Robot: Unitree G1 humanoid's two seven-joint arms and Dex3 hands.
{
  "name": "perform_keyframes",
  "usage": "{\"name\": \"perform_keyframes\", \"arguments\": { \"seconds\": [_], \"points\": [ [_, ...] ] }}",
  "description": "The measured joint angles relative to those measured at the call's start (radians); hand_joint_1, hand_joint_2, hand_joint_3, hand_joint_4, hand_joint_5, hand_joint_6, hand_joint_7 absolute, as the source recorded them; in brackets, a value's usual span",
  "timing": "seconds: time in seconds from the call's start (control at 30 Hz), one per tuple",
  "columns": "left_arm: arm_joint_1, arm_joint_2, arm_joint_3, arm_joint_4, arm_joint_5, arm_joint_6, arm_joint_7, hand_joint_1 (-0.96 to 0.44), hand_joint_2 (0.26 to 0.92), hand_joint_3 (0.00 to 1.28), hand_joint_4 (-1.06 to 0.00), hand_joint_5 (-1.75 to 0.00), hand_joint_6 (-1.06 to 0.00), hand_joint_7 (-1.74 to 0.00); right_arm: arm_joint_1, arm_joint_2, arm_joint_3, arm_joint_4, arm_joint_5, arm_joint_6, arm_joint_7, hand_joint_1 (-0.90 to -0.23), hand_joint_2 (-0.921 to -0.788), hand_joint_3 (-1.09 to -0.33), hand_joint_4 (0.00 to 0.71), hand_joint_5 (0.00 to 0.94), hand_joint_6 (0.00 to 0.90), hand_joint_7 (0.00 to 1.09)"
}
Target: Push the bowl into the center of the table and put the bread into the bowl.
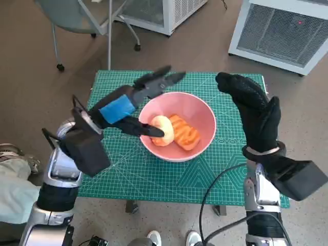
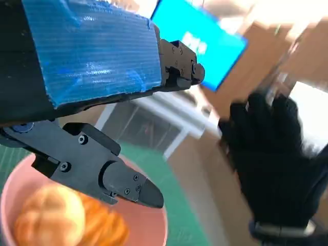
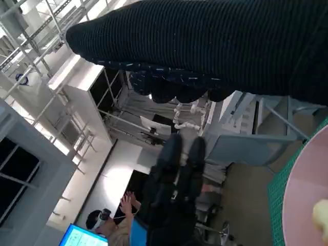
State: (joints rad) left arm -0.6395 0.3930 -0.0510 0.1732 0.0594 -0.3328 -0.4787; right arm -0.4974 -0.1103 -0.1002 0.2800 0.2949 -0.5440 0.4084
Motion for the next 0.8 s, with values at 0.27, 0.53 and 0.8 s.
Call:
{"name": "perform_keyframes", "arguments": {
  "seconds": [0.27, 0.53, 0.8],
  "points": [
    [0.000, -0.115, 0.055, 0.091, -0.156, -0.082, 0.029, -0.54, 0.921, 0.26, -0.14, -0.04, -0.26, -0.07, -0.019, -0.006, -0.005, -0.046, 0.008, 0.042, -0.002, -0.682, -0.921, -0.765, 0.172, 0.000, -0.001, 0.51],
    [0.000, -0.205, 0.072, 0.139, -0.231, -0.139, 0.031, -0.58, 0.921, 0.37, -0.15, -0.03, -0.23, -0.07, -0.045, -0.008, -0.004, -0.087, -0.007, 0.066, -0.021, -0.681, -0.921, -0.768, 0.170, 0.000, -0.001, 0.49],
    [0.000, -0.253, 0.099, 0.162, -0.285, -0.154, 0.033, -0.60, 0.921, 0.37, -0.11, 0.00, -0.21, -0.06, -0.083, -0.017, -0.005, -0.086, -0.034, 0.068, -0.035, -0.684, -0.921, -0.771, 0.168, 0.000, -0.001, 0.48]
  ]
}}
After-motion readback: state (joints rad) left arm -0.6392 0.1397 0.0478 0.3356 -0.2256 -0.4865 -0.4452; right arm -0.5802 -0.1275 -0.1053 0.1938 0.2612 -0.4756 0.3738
